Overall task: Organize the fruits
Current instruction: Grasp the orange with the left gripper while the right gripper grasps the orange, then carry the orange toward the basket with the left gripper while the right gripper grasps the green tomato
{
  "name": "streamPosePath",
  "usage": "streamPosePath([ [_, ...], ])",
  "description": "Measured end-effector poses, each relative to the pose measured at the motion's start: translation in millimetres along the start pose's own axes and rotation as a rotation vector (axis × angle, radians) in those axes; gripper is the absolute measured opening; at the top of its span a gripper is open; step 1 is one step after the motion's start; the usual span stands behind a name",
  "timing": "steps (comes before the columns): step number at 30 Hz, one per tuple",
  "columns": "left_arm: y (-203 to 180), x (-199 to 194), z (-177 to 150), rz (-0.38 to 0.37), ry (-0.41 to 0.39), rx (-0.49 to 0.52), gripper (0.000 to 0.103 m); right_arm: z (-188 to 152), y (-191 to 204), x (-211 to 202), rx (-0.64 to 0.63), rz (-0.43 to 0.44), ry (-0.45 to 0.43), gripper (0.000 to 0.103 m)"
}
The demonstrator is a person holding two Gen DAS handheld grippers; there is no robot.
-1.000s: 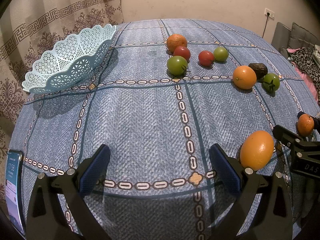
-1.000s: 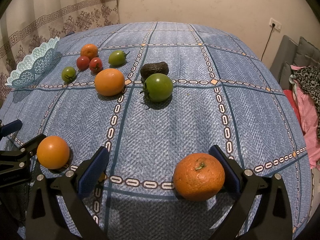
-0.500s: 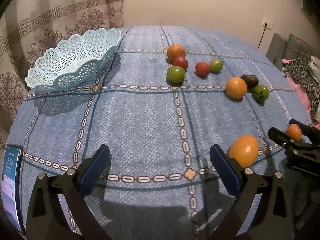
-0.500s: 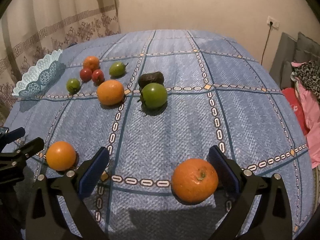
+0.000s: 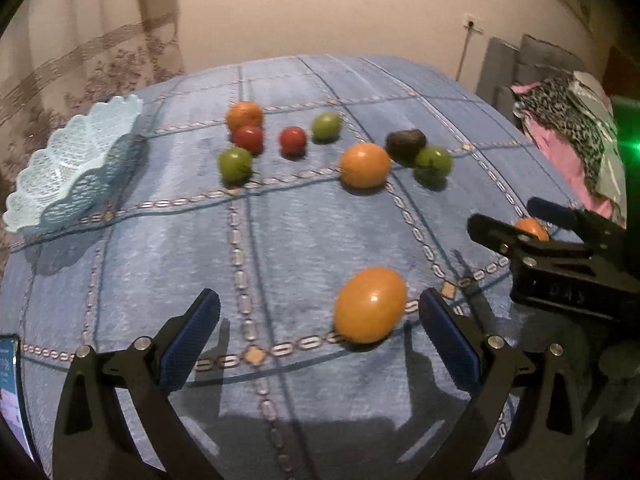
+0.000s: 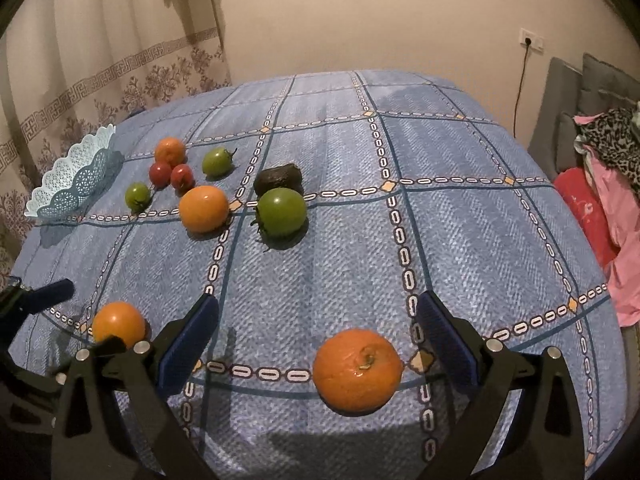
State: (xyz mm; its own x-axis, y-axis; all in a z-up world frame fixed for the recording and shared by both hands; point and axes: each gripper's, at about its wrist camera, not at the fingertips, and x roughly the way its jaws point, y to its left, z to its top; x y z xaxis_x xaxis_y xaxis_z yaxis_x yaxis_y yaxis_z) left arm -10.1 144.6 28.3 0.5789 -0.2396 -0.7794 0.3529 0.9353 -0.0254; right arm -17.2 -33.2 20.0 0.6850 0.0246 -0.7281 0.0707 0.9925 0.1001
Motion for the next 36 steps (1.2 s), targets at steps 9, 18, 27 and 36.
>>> streamPosePath([
  [9,-11,9,-1,-0.037,0.026,0.035,0.050,1,2,1,-0.008,0.004,-0.003,0.093],
  [18,-12,-1,-5,-0.053,-0.008,0.014,0.039,7,9,5,-0.029,0.017,-0.003,0.093],
  [27,4,-11,-2,-0.022,-0.045,-0.022,0.039,23,16,18,-0.033,0.061,0.015,0.078],
  [36,25,-17,6,0.008,-0.059,-0.062,0.039,43,22,43,-0.047,0.070,0.040,0.064],
])
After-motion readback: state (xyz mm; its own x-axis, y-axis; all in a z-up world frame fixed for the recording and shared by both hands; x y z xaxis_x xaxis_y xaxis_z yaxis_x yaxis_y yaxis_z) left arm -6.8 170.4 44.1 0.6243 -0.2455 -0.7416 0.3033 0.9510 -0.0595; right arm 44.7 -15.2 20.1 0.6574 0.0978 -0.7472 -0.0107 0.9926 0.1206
